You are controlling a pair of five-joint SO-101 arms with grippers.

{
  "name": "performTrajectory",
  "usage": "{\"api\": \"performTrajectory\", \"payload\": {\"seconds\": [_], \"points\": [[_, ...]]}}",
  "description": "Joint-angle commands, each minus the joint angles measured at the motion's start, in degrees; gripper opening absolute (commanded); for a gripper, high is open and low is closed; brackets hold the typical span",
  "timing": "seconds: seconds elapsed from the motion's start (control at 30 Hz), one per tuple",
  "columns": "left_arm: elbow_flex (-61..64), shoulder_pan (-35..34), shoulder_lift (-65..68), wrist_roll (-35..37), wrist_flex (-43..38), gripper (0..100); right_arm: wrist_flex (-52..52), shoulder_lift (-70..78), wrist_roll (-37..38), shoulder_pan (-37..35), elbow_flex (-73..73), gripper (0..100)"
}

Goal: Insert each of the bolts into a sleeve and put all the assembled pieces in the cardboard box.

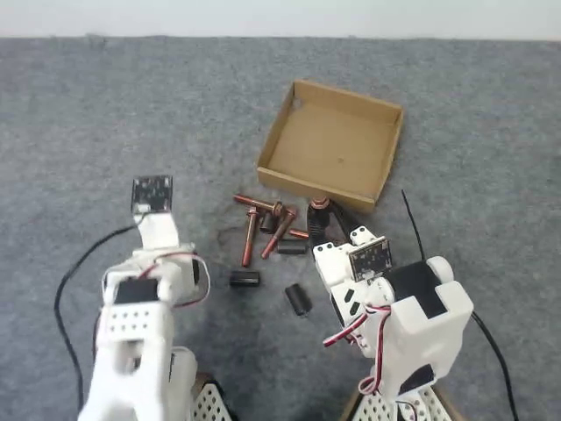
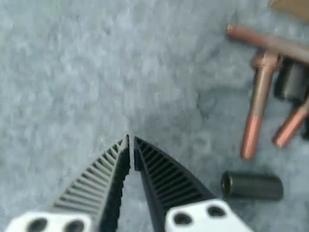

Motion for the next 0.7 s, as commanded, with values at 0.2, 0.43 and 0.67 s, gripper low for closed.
{"api": "performTrajectory", "payload": {"seconds": [0.2, 0.43, 0.67], "points": [[11.03, -1.58, -34.46, -0.88, 10.73, 1, -0.13, -3.21, 1.32, 1.01, -2.37, 0.6], [15.69, -4.75, -51.69, -0.88, 15.74, 1, -0.57, -3.21, 1.32, 1.01, -3.16, 0.6], [15.69, -4.48, -49.93, -0.88, 13.27, 1, -0.13, -3.21, 1.32, 9.01, -8.79, 0.6]]}}
